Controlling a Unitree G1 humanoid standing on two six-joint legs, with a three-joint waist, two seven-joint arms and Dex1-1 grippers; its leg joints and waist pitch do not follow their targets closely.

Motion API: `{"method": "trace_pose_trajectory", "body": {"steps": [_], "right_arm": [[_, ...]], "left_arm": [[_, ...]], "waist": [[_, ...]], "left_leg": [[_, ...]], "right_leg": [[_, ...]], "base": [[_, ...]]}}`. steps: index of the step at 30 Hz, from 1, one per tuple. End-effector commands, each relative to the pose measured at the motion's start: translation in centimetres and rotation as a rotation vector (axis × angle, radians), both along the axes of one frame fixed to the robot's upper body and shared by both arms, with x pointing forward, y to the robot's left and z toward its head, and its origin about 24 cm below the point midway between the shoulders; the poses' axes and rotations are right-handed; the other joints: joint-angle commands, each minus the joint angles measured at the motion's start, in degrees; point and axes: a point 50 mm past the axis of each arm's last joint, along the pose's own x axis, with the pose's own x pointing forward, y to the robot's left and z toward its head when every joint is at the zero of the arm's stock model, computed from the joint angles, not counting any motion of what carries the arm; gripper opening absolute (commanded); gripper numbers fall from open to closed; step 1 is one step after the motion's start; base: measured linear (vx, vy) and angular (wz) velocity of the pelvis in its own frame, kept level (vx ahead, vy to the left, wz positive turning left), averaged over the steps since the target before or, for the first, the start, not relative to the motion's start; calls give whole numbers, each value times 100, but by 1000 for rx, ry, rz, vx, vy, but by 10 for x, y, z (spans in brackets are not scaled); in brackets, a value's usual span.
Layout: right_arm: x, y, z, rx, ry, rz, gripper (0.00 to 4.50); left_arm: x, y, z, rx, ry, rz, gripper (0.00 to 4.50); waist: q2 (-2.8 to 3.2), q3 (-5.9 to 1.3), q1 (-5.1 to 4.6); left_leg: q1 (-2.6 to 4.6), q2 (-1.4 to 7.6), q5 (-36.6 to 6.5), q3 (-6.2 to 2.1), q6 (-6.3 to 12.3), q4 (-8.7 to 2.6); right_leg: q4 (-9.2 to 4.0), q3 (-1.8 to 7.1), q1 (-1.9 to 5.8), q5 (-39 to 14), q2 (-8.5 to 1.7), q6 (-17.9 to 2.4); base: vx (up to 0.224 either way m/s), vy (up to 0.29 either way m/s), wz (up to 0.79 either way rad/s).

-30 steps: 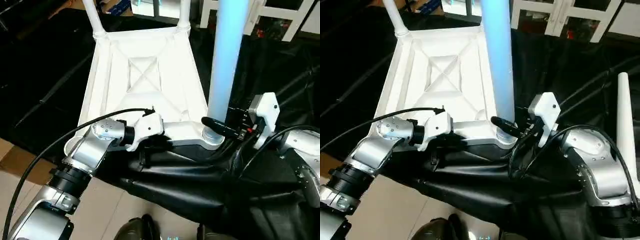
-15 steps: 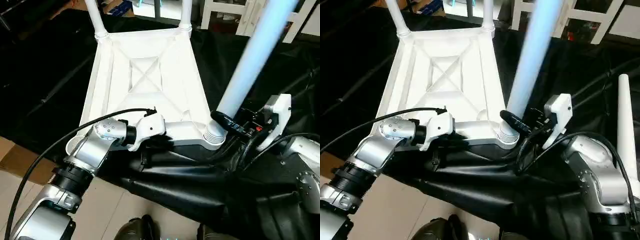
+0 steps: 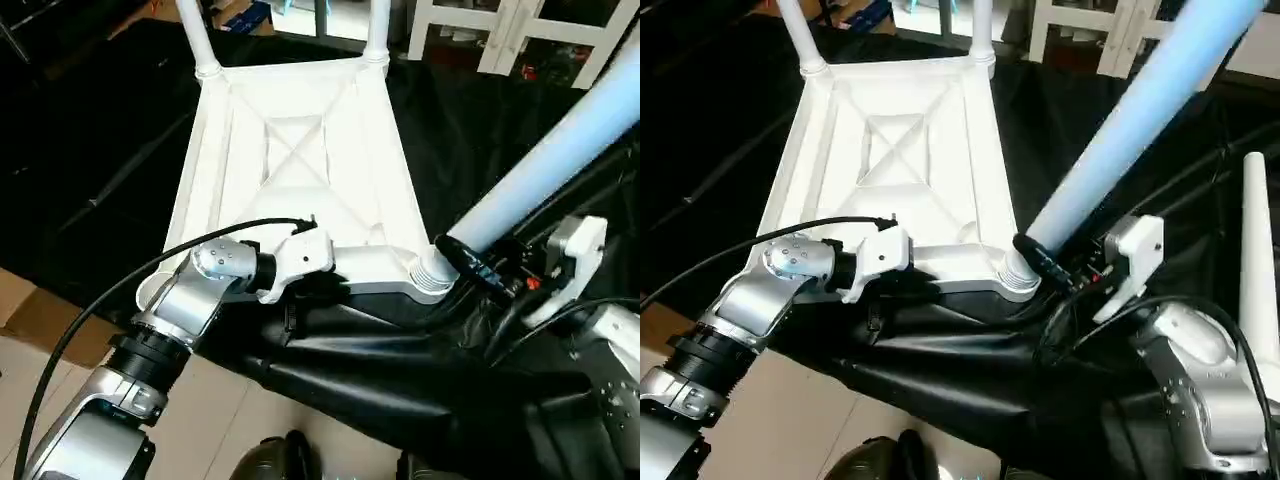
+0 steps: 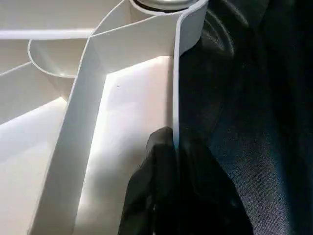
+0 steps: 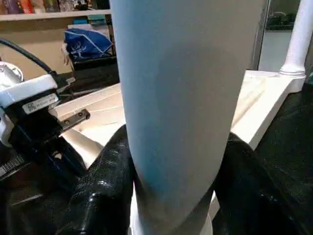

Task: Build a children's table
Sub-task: Insert table leg to table base

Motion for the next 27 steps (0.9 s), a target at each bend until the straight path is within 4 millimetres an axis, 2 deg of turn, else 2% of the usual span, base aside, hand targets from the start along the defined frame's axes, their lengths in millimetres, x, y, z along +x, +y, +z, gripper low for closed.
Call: {"method": "trace_pose_trajectory", "body": {"steps": [1, 4, 6, 7, 8, 10, 13, 15, 18, 21, 22, 24, 27], "right_arm": [[-11, 7, -43, -86, 211, 40, 186], [-12, 9, -47, -132, 231, 78, 186], [-12, 10, -47, -138, 238, 87, 186], [-12, 11, -48, -148, 250, 102, 186], [-12, 11, -49, -151, 254, 108, 186], [-11, 12, -50, -163, 272, 135, 186], [-9, 13, -49, -161, 285, 158, 186], [-6, 15, -48, -161, 299, 186, 186], [-5, 17, -47, -177, 320, 227, 186], [-5, 19, -48, -199, 368, 283, 186], [-4, 19, -53, -238, 402, 302, 186], [-4, 18, -56, -266, 417, 305, 186], [2, 16, -60, -271, 430, 257, 186]], "left_arm": [[-5, 1, -17, 35, 54, 7, 4], [-5, 1, -17, 37, 55, 5, 4], [-5, 1, -17, 37, 55, 4, 4], [-5, 1, -17, 38, 56, 4, 4], [-5, 1, -17, 39, 57, 3, 4], [-6, 1, -18, 41, 59, 3, 4], [-6, 2, -18, 41, 61, 0, 4], [-6, 2, -18, 42, 64, -2, 4], [-7, 2, -18, 44, 68, -7, 4], [-8, 2, -19, 47, 70, -11, 4], [-8, 2, -19, 48, 71, -13, 4], [-8, 2, -19, 48, 71, -13, 4], [-8, 2, -19, 45, 70, -12, 4]], "waist": [[-101, -282, 6], [-103, -285, 2], [-110, -284, 2], [-105, -267, 4], [-128, -244, 3], [-134, -246, 5], [-130, -245, 15], [-141, -249, 10], [-138, -251, 21], [-141, -253, 22], [-152, -258, 32], [-153, -262, 37], [-168, -274, 45]], "left_leg": [[281, 587, -2012, -344, 129, -575], [304, 589, -2115, -367, 0, -615], [296, 589, -2058, -368, 12, -623], [313, 589, -2167, -357, -6, -632], [326, 588, -2367, -361, -73, -642], [335, 591, -2485, -380, -167, -658], [364, 593, -2482, -366, -180, -665], [332, 594, -2430, -379, -160, -673], [371, 601, -2475, -363, -189, -673], [360, 600, -2415, -366, -189, -674], [375, 602, -2413, -353, -175, -666], [350, 603, -2317, -361, -135, -665], [358, 605, -2305, -352, -125, -668]], "right_leg": [[-427, 117, 15, -1175, -224, -1101], [-461, 115, 45, -1317, -232, -999], [-467, 119, 45, -1223, -230, -976], [-492, 131, 20, -1307, -232, -966], [-518, 140, 14, -1569, -242, -934], [-539, 155, 19, -1820, -256, -859], [-544, 163, -12, -1652, -232, -873], [-529, 154, 22, -1570, -232, -897], [-541, 165, -7, -1546, -223, -915], [-526, 161, 6, -1422, -220, -949], [-533, 170, -6, -1407, -226, -953], [-533, 167, 20, -1386, -236, -950], [-544, 170, 9, -1405, -231, -954]], "base": [[0, 0, 0], [0, 0, 0], [0, 0, 0], [0, 0, 0], [0, 0, 0], [0, 0, 0], [0, 0, 0], [0, 0, 0], [0, 0, 0], [0, 0, 0], [0, 0, 0], [0, 0, 0], [0, 0, 0]]}}
